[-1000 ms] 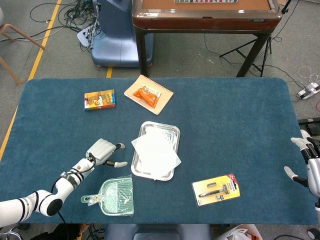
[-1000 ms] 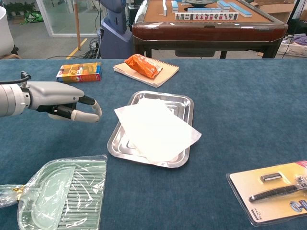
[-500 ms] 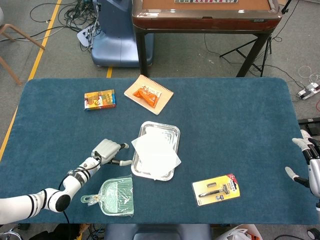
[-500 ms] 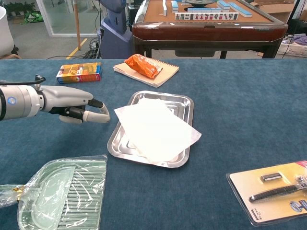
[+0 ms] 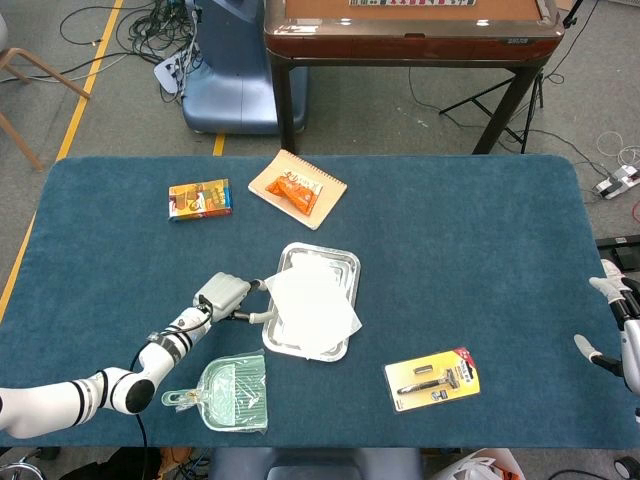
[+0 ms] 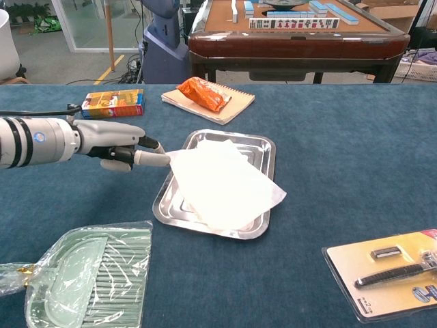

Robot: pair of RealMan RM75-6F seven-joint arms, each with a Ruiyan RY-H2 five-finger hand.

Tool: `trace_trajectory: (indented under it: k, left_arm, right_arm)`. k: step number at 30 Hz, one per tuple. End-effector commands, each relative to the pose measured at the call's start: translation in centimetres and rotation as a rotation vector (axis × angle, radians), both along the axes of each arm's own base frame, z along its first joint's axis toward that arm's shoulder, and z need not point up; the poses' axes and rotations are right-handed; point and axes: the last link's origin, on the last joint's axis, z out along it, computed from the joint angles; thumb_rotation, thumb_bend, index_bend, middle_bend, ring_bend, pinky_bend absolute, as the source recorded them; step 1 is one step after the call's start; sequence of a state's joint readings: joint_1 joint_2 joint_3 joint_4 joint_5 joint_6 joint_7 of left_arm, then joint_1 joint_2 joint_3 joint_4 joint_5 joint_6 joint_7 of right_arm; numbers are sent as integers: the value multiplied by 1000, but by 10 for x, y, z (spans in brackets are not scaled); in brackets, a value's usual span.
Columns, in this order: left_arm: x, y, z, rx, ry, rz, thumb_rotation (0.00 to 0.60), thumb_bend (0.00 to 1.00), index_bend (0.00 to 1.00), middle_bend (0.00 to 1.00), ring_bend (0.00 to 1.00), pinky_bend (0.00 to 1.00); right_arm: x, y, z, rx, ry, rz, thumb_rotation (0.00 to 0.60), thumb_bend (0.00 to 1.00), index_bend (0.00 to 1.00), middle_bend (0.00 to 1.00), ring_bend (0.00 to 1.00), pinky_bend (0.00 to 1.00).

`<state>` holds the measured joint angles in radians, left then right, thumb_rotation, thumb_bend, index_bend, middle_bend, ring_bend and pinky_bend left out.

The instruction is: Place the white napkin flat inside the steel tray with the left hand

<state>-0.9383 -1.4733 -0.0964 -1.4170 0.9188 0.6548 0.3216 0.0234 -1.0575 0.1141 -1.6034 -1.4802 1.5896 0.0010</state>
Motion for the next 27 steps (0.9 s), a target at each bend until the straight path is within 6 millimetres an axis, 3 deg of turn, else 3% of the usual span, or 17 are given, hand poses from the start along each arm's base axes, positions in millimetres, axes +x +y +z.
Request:
trace_trajectory:
  k: [1,27]
  left_arm:
    - [3,1,1,-2,-8,1,0,58,209,1000,1000,1000]
    - [43,24,-12,13,-33,-28,0,57,207,1000,1000,1000]
  right_arm:
    - [0,0,0,0,-1,0,600,153,233,243,143,183]
    - [-7,4,3,-16,-6,-18,600,153,233,243,143,183]
